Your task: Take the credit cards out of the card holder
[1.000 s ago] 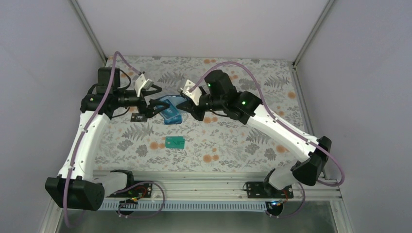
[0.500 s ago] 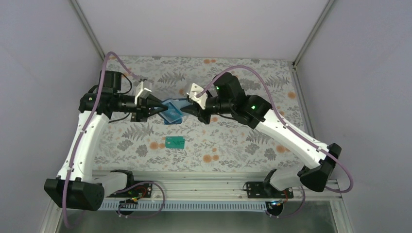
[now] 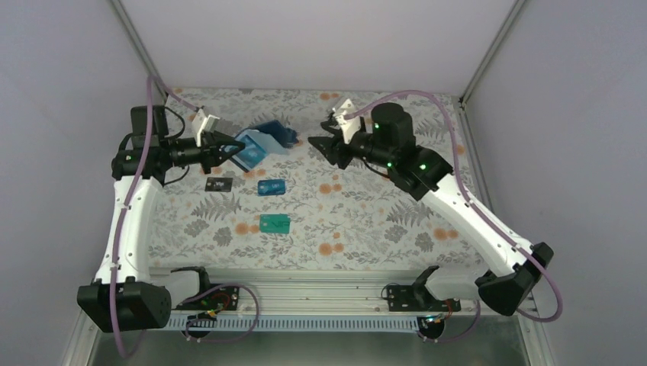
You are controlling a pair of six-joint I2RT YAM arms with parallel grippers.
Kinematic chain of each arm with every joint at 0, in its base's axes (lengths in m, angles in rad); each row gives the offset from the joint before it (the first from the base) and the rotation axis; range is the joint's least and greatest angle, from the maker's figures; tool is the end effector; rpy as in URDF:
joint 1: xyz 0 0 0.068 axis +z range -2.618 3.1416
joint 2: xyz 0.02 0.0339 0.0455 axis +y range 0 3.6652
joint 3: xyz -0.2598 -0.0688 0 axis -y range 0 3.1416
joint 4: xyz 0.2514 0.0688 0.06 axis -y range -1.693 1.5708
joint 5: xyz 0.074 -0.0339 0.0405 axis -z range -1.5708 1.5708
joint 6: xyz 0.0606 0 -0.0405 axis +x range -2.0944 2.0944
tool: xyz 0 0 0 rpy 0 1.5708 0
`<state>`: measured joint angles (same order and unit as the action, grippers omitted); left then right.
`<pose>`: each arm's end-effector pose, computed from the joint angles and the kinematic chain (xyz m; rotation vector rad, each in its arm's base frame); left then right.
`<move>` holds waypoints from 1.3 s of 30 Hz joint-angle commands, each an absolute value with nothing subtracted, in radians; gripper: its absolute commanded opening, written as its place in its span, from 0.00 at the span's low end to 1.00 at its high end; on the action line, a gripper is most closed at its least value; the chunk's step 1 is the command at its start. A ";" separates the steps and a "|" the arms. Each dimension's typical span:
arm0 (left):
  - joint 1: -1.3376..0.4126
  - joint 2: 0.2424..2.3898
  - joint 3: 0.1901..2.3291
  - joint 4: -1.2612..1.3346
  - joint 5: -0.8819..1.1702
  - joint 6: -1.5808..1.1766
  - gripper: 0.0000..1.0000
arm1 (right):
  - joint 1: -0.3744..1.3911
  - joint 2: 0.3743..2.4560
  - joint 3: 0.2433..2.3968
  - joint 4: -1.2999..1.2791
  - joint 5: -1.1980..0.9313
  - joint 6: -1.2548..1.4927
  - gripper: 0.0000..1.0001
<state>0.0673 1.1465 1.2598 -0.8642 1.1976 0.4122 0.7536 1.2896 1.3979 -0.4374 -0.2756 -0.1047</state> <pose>0.2296 -0.0411 0.3727 0.8716 1.7559 -1.0519 0.2196 0.2286 0.4072 -0.9820 1.6836 0.6971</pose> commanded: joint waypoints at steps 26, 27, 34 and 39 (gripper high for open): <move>0.121 1.134 1.208 -0.688 0.897 0.172 0.02 | 1.046 1.784 1.589 -0.089 -0.237 0.030 0.31; 0.121 1.133 1.209 -0.689 0.906 0.175 0.02 | 1.035 1.794 1.597 -0.082 -0.227 0.046 0.31; 0.120 1.131 1.201 -0.692 0.933 0.188 0.02 | 0.919 1.760 1.541 -0.043 -0.156 0.142 0.31; 0.121 1.135 1.197 -0.696 0.996 0.203 0.02 | 0.846 1.722 1.498 -0.026 -0.182 0.170 0.34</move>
